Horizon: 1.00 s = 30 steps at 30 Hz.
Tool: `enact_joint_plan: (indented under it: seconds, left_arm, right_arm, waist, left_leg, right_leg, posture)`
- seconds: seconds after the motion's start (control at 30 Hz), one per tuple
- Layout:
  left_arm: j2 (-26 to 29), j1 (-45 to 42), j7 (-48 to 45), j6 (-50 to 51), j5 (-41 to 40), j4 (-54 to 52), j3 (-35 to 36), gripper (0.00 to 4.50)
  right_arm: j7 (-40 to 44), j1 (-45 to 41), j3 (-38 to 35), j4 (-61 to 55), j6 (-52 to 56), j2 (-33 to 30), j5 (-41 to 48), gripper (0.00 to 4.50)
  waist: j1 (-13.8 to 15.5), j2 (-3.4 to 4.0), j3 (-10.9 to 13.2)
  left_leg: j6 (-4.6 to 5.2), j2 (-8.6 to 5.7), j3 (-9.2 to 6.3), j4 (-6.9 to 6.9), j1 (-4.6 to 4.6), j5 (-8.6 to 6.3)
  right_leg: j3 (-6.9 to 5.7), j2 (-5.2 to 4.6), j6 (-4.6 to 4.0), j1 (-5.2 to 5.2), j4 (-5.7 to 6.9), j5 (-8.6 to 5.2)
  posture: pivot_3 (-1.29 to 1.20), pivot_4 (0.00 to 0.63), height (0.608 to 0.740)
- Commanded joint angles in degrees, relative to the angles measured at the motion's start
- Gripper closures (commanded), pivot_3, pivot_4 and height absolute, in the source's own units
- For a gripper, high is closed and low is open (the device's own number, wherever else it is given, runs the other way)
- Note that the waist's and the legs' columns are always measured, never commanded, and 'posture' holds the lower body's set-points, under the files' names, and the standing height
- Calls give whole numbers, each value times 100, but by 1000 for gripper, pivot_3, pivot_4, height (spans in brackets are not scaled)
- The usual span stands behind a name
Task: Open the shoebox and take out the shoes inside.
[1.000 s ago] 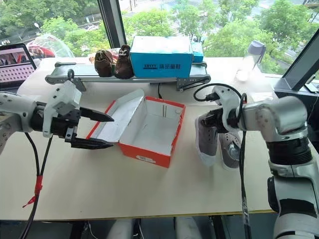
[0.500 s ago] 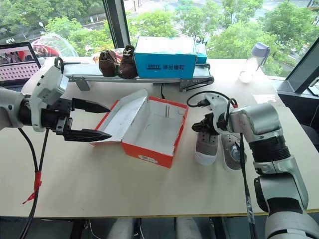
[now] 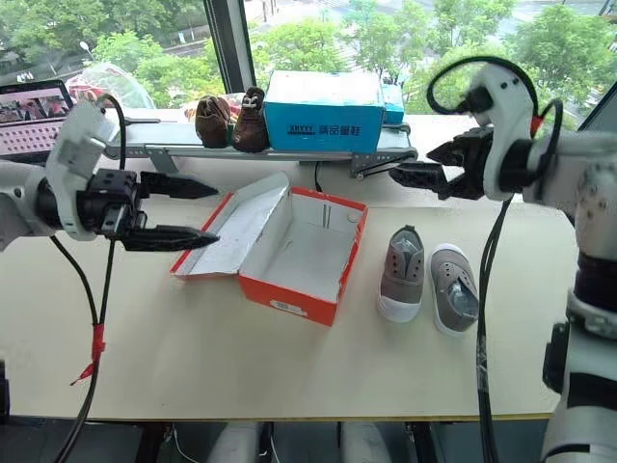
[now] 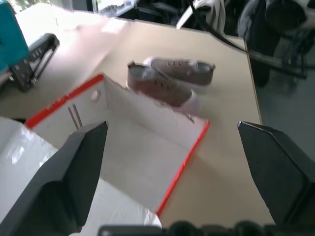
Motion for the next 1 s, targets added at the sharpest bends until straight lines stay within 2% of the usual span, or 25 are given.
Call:
enact_joint_plan:
  seconds: [0.03, 0.1, 0.13, 0.2, 0.27, 0.3, 0.37, 0.5, 0.57, 0.77, 0.9, 1.0]
  left_arm:
    - [-199, 30, 342, -59, -393, -15, 673, 0]
    - [-351, 181, 538, -77, -521, -24, 923, 0]
    - [-485, 330, 755, -151, -532, -127, 1073, 0]
    - [-653, 563, 1115, -236, -494, -256, 1260, 0]
    - [-686, 1048, 1094, -614, -116, -348, 1212, 0]
    - [-755, 1272, 1127, -850, 74, -354, 1183, 0]
    - [-983, 1505, 1475, -977, 102, -345, 1297, 0]
    - [-1589, 1811, 2430, -1257, 84, -398, 1793, 0]
    - [-1967, 2299, 2928, -1514, 300, -555, 2033, 0]
    - [-3151, 4091, 4068, -2101, 809, -1535, 2149, 0]
    - [-3976, 5169, 4425, -2903, 1637, -2010, 1517, 0]
    - [-4320, 5681, 4422, -3519, 2107, -1871, 1144, 0]
  right_arm:
    - [-281, 783, -360, -157, -1291, -149, -668, 25]
    - [-313, 1396, -407, -407, -2010, -72, -927, 25]
    - [-476, 1561, -882, -592, -1797, 338, -543, 25]
    - [-683, 1990, -1273, -868, -1991, 746, -426, 25]
    - [-1355, 2784, -1444, -1326, -2545, 1418, -858, 25]
    - [-1682, 3216, -1422, -1699, -2769, 1852, -977, 25]
    - [-2096, 3999, -1069, -2204, -3581, 2259, -1652, 25]
    - [-2834, 4702, -1173, -2295, -4473, 3105, -2129, 25]
    - [-3058, 5026, -1252, -2175, -4806, 3393, -2271, 25]
    - [-3310, 5574, -1463, -1865, -5521, 3692, -2463, 25]
    - [-3273, 5684, -1264, -1999, -5528, 3819, -2414, 25]
    - [-3267, 5816, -958, -2159, -5526, 3982, -2474, 25]
  waist:
    - [-2, 0, 0]
    - [-6, 0, 0]
    - [-21, 0, 0]
    - [-60, -1, -2]
    - [-54, -4, -4]
    - [-44, -12, -11]
    - [-14, -17, -17]
    - [-3, -16, -17]
    - [-22, -20, -30]
    - [-44, -30, -62]
    - [-18, -43, -91]
    - [-9, -42, -105]
  left_leg:
    - [0, -2, 0, 0, 0, 0]
    - [0, -3, 1, 1, 2, 0]
    - [0, -3, 1, 1, 3, 0]
    - [0, 0, 2, 1, 11, 0]
    - [0, 0, 2, 1, 18, 0]
    - [0, -1, 1, 2, 22, 0]
    - [-1, 0, 0, -9, 43, -1]
    - [-4, -4, 7, 4, 51, -1]
    - [-5, -3, 8, 9, 91, -1]
    - [-6, 5, 26, -5, 115, -3]
    - [-7, 5, 28, -5, 119, -3]
    - [-11, 5, 31, -6, 129, -6]
  right_leg:
    - [0, -2, 0, -1, 2, 0]
    - [2, -3, -10, -2, 8, 6]
    - [2, -3, -12, -1, 10, 7]
    - [6, 0, -15, 2, 14, 9]
    - [9, 0, -19, 7, 20, 11]
    - [8, 0, -19, 11, 22, 11]
    - [5, 0, -22, 30, 15, 10]
    - [9, -6, 7, 44, 9, 2]
    - [8, -7, 22, 92, -9, 0]
    - [15, -12, 10, 103, -22, 6]
    - [16, -13, -27, 108, -26, -10]
    - [18, -15, -30, 117, -35, -13]
  posture:
    - [0, 150, 740]
    - [0, 150, 740]
    - [0, 150, 740]
    - [0, 150, 740]
    - [0, 150, 740]
    - [0, 150, 740]
    - [0, 150, 740]
    - [0, 150, 740]
    - [0, 150, 740]
    - [0, 150, 740]
    - [0, 150, 740]
    - [0, 150, 740]
